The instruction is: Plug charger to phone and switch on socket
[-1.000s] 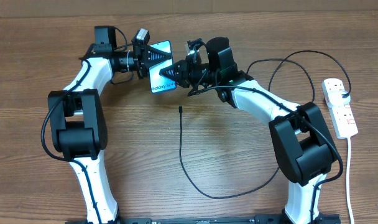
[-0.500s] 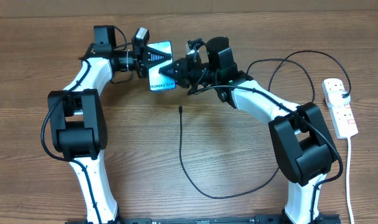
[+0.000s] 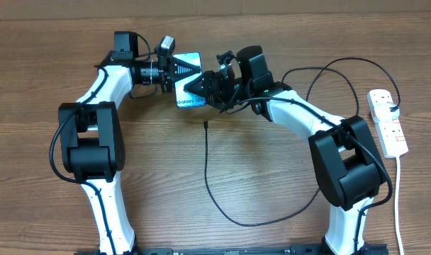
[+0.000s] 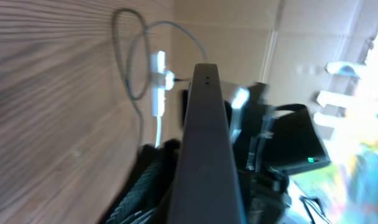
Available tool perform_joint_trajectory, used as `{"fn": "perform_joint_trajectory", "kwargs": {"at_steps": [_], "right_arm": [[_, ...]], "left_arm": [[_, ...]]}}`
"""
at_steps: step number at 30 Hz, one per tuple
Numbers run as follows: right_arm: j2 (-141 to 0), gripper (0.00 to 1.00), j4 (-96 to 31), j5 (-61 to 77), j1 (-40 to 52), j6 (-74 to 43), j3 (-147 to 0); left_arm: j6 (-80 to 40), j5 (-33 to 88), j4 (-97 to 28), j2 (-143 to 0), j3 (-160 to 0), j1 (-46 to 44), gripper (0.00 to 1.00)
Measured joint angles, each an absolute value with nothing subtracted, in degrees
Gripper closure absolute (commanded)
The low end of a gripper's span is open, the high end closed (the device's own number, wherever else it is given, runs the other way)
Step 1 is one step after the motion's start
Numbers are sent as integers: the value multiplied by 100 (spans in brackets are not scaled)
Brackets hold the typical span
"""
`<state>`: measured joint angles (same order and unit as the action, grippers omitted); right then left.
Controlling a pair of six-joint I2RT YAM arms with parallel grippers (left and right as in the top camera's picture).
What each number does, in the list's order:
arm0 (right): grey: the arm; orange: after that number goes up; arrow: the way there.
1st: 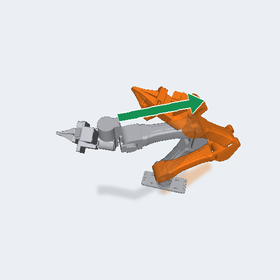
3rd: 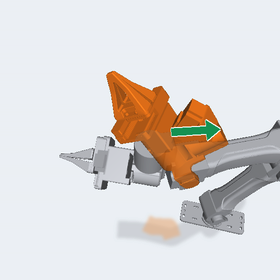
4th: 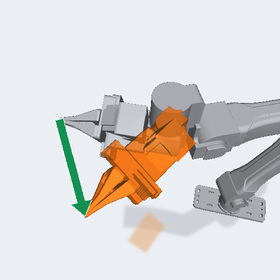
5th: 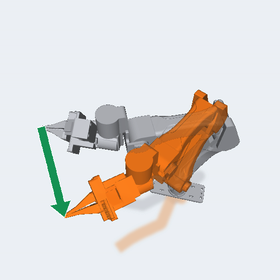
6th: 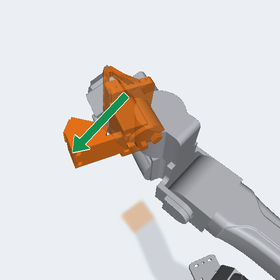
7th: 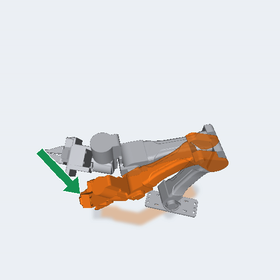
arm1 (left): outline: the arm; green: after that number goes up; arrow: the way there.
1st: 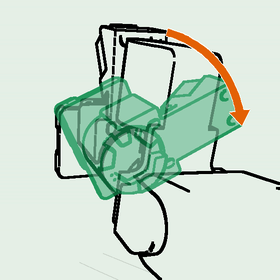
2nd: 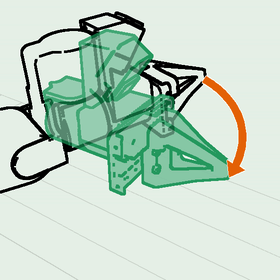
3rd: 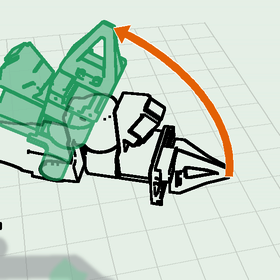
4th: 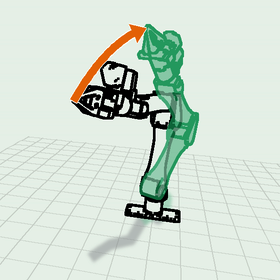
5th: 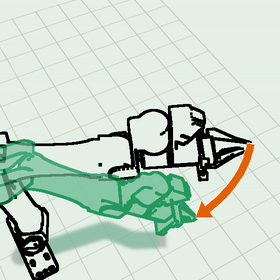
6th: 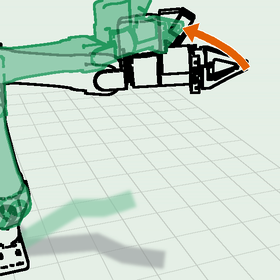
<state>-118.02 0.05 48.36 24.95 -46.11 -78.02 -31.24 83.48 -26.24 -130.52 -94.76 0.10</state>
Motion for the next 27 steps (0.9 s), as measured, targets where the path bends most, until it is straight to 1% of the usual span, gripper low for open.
{"fn": "perform_joint_trajectory", "kwargs": {"at_steps": [6,8,13,18,23,27], "right_arm": [[-11802,27,-32,5238,2338,-4270,-7802],[-11802,27,-252,5297,2333,-4117,-7800],[-11802,27,-1343,5059,2335,-3557,-7797],[-11802,27,-2296,4254,2342,-3166,-7795],[-11802,30,-2720,3240,2486,-3037,-7795],[-11802,33,-2727,2458,2764,-3024,-7795]], "left_arm": [[-2751,7225,-3487,-13052,-9476,10,96],[-2650,6827,-3793,-13052,-9476,10,96],[-2390,5865,-4397,-13052,-9485,10,96],[-2130,4993,-4866,-13052,-9485,51,96],[-1804,4794,-5249,-13052,-9485,211,96],[-1317,5238,-5559,-13052,-9485,414,96]]}}
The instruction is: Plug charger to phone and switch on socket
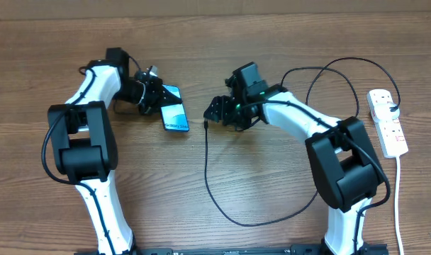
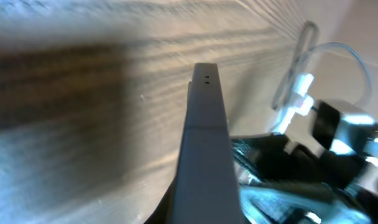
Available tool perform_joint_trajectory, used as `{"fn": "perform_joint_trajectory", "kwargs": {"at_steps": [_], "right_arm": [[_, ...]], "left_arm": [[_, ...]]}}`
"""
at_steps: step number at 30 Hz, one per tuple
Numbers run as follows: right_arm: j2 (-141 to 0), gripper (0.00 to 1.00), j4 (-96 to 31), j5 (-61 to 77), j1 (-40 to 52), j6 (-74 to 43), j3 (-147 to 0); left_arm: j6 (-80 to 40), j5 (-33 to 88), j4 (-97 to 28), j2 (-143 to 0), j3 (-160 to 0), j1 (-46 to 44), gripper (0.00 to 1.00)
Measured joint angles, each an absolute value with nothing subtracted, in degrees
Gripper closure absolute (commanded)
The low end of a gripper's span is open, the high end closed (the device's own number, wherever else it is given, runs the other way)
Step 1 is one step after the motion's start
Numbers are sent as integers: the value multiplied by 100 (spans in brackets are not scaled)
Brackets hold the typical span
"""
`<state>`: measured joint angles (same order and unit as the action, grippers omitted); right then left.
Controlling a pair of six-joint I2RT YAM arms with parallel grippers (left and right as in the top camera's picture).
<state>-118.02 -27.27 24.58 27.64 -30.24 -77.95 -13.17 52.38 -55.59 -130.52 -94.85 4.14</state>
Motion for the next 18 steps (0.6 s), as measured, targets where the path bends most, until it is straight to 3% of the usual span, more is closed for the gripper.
{"fn": "perform_joint_trajectory", "kwargs": {"at_steps": [18], "right_arm": [[-11743,61,-3503,104,3920,-3516,-7802]], "left_arm": [[-388,5826,-6003,-13052,-9485,762,96]]}}
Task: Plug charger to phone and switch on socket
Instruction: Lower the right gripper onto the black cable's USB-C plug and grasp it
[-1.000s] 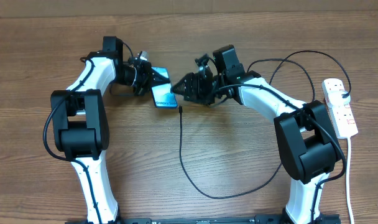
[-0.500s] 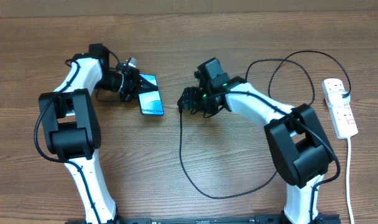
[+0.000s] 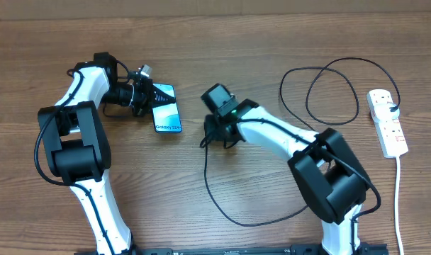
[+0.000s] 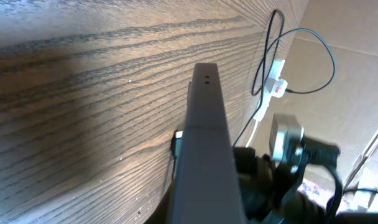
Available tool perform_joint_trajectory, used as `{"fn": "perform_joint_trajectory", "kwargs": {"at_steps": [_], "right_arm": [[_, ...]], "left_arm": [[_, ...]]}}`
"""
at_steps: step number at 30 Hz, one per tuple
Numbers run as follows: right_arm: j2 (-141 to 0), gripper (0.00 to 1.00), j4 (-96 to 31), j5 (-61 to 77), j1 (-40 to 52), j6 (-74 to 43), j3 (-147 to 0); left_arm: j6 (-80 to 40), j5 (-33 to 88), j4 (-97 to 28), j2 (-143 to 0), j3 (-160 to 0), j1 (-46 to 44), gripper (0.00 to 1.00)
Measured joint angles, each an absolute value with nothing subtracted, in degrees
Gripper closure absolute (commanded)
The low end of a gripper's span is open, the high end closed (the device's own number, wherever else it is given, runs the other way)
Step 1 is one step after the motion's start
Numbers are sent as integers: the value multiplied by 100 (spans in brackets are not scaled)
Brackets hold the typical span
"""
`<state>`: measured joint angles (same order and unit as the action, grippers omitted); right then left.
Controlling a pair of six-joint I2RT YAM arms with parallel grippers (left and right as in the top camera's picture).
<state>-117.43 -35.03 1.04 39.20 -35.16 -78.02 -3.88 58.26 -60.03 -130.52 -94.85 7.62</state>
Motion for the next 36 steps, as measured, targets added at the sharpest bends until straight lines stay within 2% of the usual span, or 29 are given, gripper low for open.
{"fn": "perform_joint_trajectory", "kwargs": {"at_steps": [8,13,15,27,36], "right_arm": [[-11743,63,-3061,-808,4473,-3581,-7797],[-11743,82,-2908,-958,4399,-3612,-7797],[-11743,84,-2906,-928,4357,-3610,-7800],[-11743,76,-2703,-89,4158,-3400,-7797],[-11902,76,-2526,178,4163,-3341,-7797]], "left_arm": [[-384,5833,-5996,-13052,-9485,762,96],[-384,5833,-5992,-13052,-9485,762,96],[-384,5833,-5968,-13052,-9485,762,96],[-384,5835,-5896,-13052,-9485,762,96],[-384,5835,-5896,-13052,-9485,762,96]]}}
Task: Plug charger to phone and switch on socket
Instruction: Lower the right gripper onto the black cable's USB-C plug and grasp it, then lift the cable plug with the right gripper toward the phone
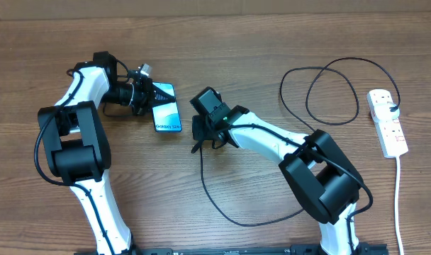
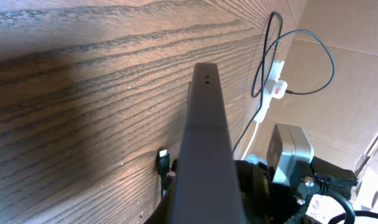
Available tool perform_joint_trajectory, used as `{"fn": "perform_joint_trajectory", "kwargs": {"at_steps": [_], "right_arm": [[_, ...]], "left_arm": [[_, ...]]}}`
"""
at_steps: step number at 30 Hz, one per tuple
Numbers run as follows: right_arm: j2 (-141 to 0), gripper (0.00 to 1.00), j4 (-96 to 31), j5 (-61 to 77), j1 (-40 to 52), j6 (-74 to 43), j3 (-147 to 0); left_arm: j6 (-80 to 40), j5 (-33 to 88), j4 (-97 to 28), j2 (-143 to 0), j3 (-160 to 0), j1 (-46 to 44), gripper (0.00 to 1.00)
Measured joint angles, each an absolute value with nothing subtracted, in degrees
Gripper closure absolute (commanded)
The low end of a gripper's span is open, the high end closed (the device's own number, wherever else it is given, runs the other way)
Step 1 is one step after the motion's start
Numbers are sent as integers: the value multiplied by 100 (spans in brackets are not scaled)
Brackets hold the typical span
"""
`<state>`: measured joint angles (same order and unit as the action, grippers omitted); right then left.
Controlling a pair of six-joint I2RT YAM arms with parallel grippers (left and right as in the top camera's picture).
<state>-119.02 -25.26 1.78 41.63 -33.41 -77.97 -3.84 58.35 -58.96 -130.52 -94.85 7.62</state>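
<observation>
The phone (image 1: 166, 108), its blue screen facing up, is at the back left with my left gripper (image 1: 150, 98) shut on its far end. In the left wrist view its dark edge (image 2: 204, 137) runs up the middle. My right gripper (image 1: 201, 136) is just right of the phone's near end, shut on the charger plug (image 2: 162, 154), whose silver tip shows. The black cable (image 1: 208, 184) trails from there toward the front. The white socket strip (image 1: 387, 122) lies at the far right.
The black cable loops at the back right (image 1: 332, 88) before reaching the strip. A white lead (image 1: 398, 198) runs from the strip toward the front edge. Both arms' bases stand at the front of the wooden table (image 1: 272, 234).
My right gripper has shifted a little left with the plug, nearer the phone's near end. The left gripper and the phone have not moved.
At first both grippers were at the phone, raised at the back centre, and the plug lay loose on the table. Then the left gripper had the phone lower and further left, with the right gripper beside the plug. Later the right gripper held the plug, now closer to the phone.
</observation>
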Motion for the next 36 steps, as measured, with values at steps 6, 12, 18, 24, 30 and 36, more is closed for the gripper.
{"fn": "perform_joint_trajectory", "kwargs": {"at_steps": [6,12,18,24,30,36], "right_arm": [[-11913,76,-2488,224,4163,-3336,-7800],[-11920,76,-2381,237,4163,-3321,-7793],[-11937,80,-2300,237,4163,-3319,-7734],[-12018,87,-2169,257,4163,-3304,-7734],[-12029,90,-2193,261,4163,-3301,-7736],[-12029,96,-2237,259,4160,-3304,-7738]], "left_arm": [[-384,5835,-5894,-13052,-9485,762,96],[-386,5835,-5874,-13052,-9485,762,96],[-410,5867,-5815,-13052,-9485,762,96],[-429,6112,-5743,-13052,-9485,762,96],[-429,6134,-5739,-13052,-9485,762,96],[-429,6134,-5734,-13052,-9485,762,96]]}}
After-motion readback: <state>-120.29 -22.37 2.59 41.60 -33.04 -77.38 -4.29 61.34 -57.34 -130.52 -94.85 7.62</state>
